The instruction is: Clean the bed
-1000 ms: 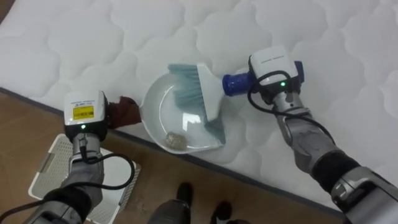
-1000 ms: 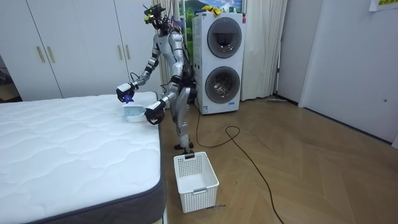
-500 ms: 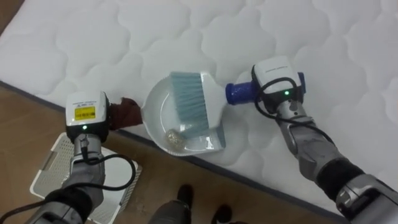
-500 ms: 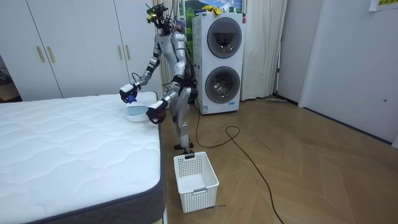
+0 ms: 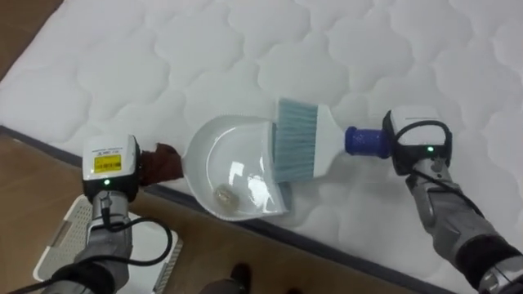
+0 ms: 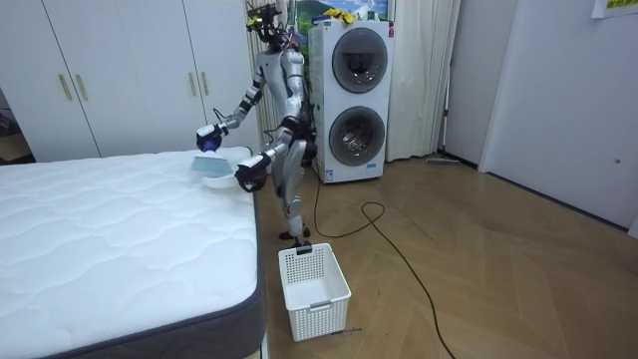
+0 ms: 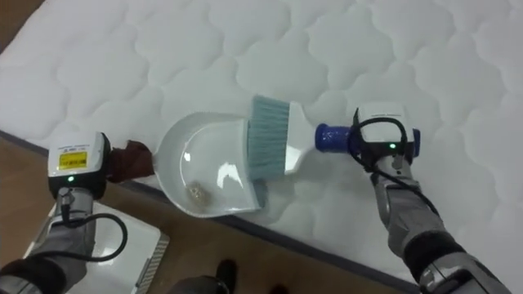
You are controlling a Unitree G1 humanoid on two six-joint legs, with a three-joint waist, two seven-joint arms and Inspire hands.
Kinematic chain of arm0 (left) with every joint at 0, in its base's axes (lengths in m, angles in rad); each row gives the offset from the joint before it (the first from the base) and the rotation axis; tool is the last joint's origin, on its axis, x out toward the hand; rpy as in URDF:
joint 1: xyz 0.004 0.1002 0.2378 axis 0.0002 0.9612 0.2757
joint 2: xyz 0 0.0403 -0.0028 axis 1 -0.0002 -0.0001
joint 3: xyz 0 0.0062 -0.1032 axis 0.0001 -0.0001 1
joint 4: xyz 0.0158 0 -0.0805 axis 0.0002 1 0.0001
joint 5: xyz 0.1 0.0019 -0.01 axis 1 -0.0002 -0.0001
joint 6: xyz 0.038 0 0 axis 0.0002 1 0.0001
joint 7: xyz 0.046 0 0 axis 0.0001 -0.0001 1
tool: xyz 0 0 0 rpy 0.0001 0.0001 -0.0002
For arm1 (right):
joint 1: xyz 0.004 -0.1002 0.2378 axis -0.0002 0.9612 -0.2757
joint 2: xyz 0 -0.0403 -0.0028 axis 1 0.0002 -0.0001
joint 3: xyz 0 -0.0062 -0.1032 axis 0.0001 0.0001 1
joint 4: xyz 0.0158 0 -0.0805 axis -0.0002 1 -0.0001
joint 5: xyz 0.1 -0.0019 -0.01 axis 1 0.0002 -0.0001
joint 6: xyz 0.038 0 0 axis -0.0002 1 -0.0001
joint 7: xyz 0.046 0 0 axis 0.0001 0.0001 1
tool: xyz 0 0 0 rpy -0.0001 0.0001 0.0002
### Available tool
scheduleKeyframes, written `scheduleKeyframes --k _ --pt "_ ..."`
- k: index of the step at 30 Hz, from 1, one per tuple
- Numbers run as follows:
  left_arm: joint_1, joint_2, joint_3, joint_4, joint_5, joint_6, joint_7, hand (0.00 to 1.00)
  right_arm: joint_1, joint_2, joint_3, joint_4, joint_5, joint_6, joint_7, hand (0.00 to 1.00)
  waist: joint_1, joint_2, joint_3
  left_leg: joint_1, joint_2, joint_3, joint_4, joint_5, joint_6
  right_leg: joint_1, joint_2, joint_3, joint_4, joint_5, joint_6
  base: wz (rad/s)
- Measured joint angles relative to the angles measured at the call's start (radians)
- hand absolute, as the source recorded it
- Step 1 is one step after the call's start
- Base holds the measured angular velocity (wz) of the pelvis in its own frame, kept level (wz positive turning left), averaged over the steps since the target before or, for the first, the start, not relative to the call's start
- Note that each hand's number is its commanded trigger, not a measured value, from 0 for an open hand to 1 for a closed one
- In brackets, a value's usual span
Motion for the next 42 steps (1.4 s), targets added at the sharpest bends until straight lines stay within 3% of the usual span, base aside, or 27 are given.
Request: scheduleKeyframes --k 2,3,6,11,12,13,14,15,20,21,26,29,30,38,42 --pt "0.018 0.003 0.017 -0.014 -0.001 -0.008 0.014 1.0 0.011 -0.006 -0.037 -0.001 0.016 -0.005 -0.004 1.0 -0.005 -0.003 -0.0119 0.022 0.0 0.0 -0.015 0.001 -0.001 0.024 0.004 0.001 -0.018 0.0 0.001 0.0" --pt "0.045 0.003 0.038 -0.042 -0.002 -0.011 0.022 1.0 0.028 -0.008 -0.069 -0.001 0.016 -0.005 -0.012 1.0 -0.008 -0.006 -0.0258 0.041 0.0 -0.001 -0.032 0.003 -0.003 0.044 0.006 -0.002 -0.037 0.004 0.002 0.0" --pt "0.107 -0.003 0.087 -0.081 -0.002 -0.016 0.03 1.0 0.095 -0.008 -0.166 -0.011 0.026 -0.005 -0.022 1.0 -0.018 -0.012 -0.0396 0.124 -0.001 -0.008 -0.063 0.003 -0.002 0.138 0.019 -0.008 -0.097 0.015 0.012 0.06" --pt "0.209 -0.007 0.155 -0.171 -0.045 -0.014 0.009 1.0 0.15 -0.008 -0.288 -0.074 0.079 0.0 -0.032 1.0 -0.033 -0.018 -0.0455 0.207 -0.003 -0.003 -0.115 0.003 -0.002 0.218 0.032 0.01 -0.152 0.022 0.02 -0.04" --pt "0.241 -0.007 0.165 -0.226 -0.062 -0.016 -0.006 1.0 0.187 -0.008 -0.32 -0.125 0.113 0.001 -0.038 0.93 -0.037 -0.022 -0.0491 0.216 -0.003 -0.003 -0.118 0.002 -0.004 0.229 0.035 0.016 -0.158 0.023 0.02 0.08" --pt "0.271 -0.01 0.179 -0.281 -0.073 -0.016 -0.023 1.0 0.216 -0.008 -0.336 -0.166 0.153 0.0 -0.049 0.66 -0.042 -0.024 -0.0521 0.22 -0.004 -0.008 -0.119 0.001 -0.005 0.239 0.041 0.022 -0.17 0.023 0.02 0.09" --pt "0.282 -0.013 0.187 -0.303 -0.073 -0.016 -0.028 1.0 0.226 -0.008 -0.342 -0.18 0.173 0.0 -0.052 0.24 -0.044 -0.024 -0.0528 0.222 -0.003 -0.008 -0.119 0.001 -0.005 0.242 0.043 0.026 -0.172 0.023 0.02 0.1" --pt "0.294 -0.024 0.194 -0.327 -0.073 -0.016 -0.04 1.0 0.238 -0.007 -0.349 -0.194 0.212 0.0 -0.054 0.0 -0.047 -0.024 -0.0529 0.232 -0.003 -0.008 -0.121 0.001 -0.005 0.257 0.045 0.028 -0.176 0.027 0.019 0.0" --pt "0.361 -0.039 0.198 -0.356 -0.108 -0.036 -0.078 1.0 0.325 -0.002 -0.371 -0.291 0.355 -0.004 -0.055 0.0 -0.061 -0.016 -0.0604 0.306 -0.001 -0.016 -0.139 -0.015 -0.014 0.341 0.057 0.028 -0.22 0.027 0.019 0.0" --pt "0.38 -0.041 0.208 -0.383 -0.111 -0.036 -0.097 1.0 0.35 0.004 -0.397 -0.314 0.382 -0.003 -0.056 0.0 -0.062 -0.014 -0.0683 0.311 0.001 -0.018 -0.139 -0.02 -0.017 0.35 0.061 0.029 -0.226 0.027 0.019 0.03" --pt "0.444 -0.075 0.295 -0.503 -0.122 -0.039 -0.146 1.0 0.423 0.038 -0.472 -0.354 0.514 -0.001 -0.056 0.0 -0.069 -0.012 -0.0715 0.339 0.0 -0.024 -0.136 -0.024 -0.021 0.407 0.066 0.012 -0.256 0.025 0.017 0.14" --pt "0.433 -0.077 0.304 -0.528 -0.193 -0.039 -0.155 1.0 0.425 0.051 -0.476 -0.356 0.592 0.003 -0.069 0.0 -0.116 -0.008 -0.0726 0.318 0.003 -0.017 -0.111 -0.034 -0.019 0.435 0.07 -0.049 -0.276 0.018 0.017 0.61" --pt "0.425 -0.084 0.303 -0.529 -0.203 -0.043 -0.162 1.0 0.427 0.052 -0.476 -0.356 0.634 0.003 -0.073 0.0 -0.116 -0.008 -0.0728 0.316 0.006 0.001 -0.106 -0.035 -0.017 0.44 0.069 -0.064 -0.275 0.014 0.018 0.45" --pt "0.426 -0.104 0.327 -0.609 -0.281 -0.07 -0.174 1.0 0.425 0.052 -0.489 -0.439 0.846 -0.001 -0.112 0.0 -0.08 0.015 -0.0741 0.325 -0.003 -0.008 -0.106 -0.041 -0.015 0.464 0.063 -0.099 -0.278 0.007 0.023 0.16" --pt "0.427 -0.104 0.339 -0.671 -0.356 -0.095 -0.18 1.0 0.42 0.057 -0.489 -0.441 0.85 -0.005 -0.152 0.0 -0.08 0.021 -0.0743 0.322 0.002 0.068 -0.094 -0.053 0.003 0.48 0.046 -0.15 -0.256 -0.014 0.037 0.38"
